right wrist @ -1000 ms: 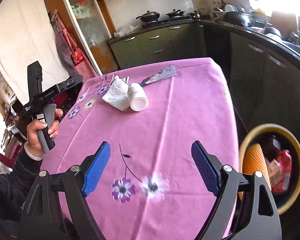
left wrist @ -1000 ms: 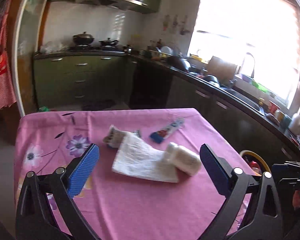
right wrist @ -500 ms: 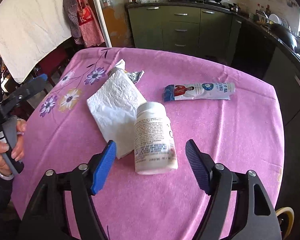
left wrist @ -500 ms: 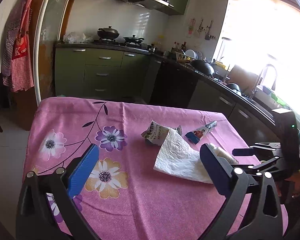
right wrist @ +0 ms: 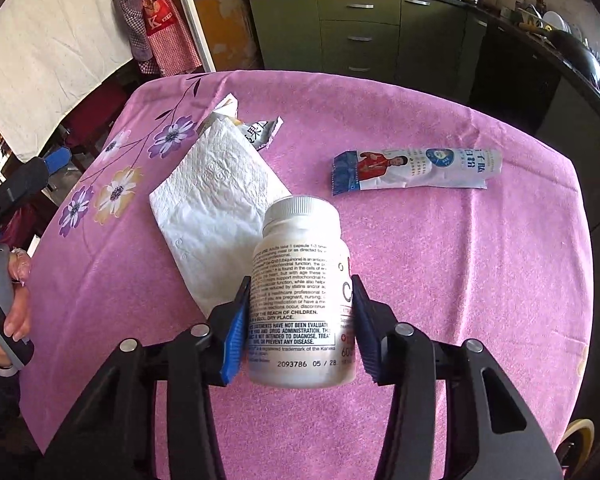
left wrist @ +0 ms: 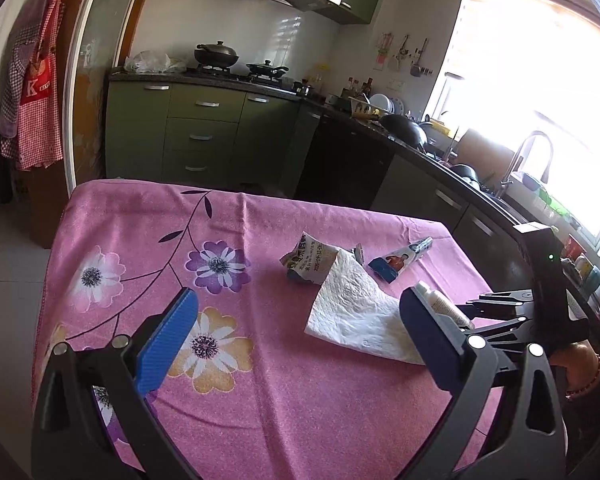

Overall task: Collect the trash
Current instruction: 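Carry the pill bottle over the bin and open the right gripper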

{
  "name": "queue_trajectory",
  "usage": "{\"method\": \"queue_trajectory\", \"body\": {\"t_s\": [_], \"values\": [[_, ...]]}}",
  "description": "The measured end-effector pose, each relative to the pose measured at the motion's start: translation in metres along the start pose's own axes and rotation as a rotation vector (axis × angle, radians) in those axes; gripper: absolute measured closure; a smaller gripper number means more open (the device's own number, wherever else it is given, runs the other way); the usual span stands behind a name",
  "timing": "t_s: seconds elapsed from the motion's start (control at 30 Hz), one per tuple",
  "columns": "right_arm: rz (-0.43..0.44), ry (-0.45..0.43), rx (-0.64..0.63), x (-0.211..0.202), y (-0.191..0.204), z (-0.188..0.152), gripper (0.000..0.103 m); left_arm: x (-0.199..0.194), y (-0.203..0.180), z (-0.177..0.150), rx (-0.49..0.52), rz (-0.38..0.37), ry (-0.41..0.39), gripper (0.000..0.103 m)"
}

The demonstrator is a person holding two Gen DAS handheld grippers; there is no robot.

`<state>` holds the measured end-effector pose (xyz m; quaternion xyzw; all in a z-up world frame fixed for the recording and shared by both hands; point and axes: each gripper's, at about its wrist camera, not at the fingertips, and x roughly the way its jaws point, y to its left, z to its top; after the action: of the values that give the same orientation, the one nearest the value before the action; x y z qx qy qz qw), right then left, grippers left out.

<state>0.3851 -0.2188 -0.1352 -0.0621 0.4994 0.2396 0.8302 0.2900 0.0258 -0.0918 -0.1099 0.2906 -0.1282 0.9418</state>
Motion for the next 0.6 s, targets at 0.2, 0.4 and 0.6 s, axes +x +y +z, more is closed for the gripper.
{"method": "queue_trajectory", "body": {"t_s": [0.2,0.4,0.6], "values": [[0.029,-0.041,0.065,-0.025,-0.013,-0.012,0.056,0.003,-0.002,-0.001,0.005,-0.007,0.011,0.007],[0.019,-0.122,0.163,-0.079,-0.037,-0.044,0.056,0.005,-0.004,-0.004,0.021,-0.006,0.015,0.007],[-0.116,-0.19,0.334,-0.161,-0.1,-0.116,0.056,0.005,-0.006,-0.005,0.029,-0.01,0.016,0.007]]}}
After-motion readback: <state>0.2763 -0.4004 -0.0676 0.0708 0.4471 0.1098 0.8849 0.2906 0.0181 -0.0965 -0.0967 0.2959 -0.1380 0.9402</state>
